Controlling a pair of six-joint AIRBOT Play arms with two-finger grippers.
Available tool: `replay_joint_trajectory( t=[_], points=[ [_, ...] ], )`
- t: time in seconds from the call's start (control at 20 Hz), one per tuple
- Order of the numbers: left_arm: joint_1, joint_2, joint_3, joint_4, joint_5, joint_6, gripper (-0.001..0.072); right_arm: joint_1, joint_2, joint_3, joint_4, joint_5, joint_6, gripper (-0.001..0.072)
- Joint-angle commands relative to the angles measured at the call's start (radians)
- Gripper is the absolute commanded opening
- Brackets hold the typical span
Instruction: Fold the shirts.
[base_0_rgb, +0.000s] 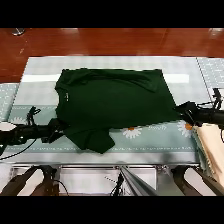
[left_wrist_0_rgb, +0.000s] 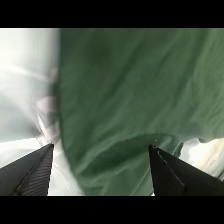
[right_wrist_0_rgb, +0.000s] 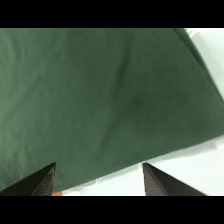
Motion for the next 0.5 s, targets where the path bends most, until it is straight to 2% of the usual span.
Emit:
replay_joint_trajectory(
  t=[0.0,0.15,0.2,0.25,0.35,0.45],
  points=[
    [-0.114,-0.027,-0.008,-0.073,0.107,0.007,0.0701,0.000,0.003,-0.002,0.037,0.013,-0.009,0.0622],
    [-0.195,-0.064,-0.007,-0.119,0.151,0.020,0.0692,-0.032,0.003,0.038,0.045,0.008,-0.009,0.0622],
    [-0.195,-0.067,-0.006,-0.119,0.136,0.041,0.0411,-0.067,0.003,0.074,0.024,0.013,0.001,0.0622],
    [-0.186,-0.067,-0.004,-0.119,0.114,0.072,0.0037,-0.113,0.003,0.116,-0.015,0.014,0.017,0.0622],
    [-0.160,-0.066,0.011,-0.118,0.060,0.114,0.0023,-0.212,0.003,0.181,-0.169,0.010,0.087,0.0622],
    [-0.132,-0.062,0.029,-0.118,0.033,0.120,0.0023,-0.278,0.001,0.175,-0.362,0.013,0.175,0.0622]
  ],
)
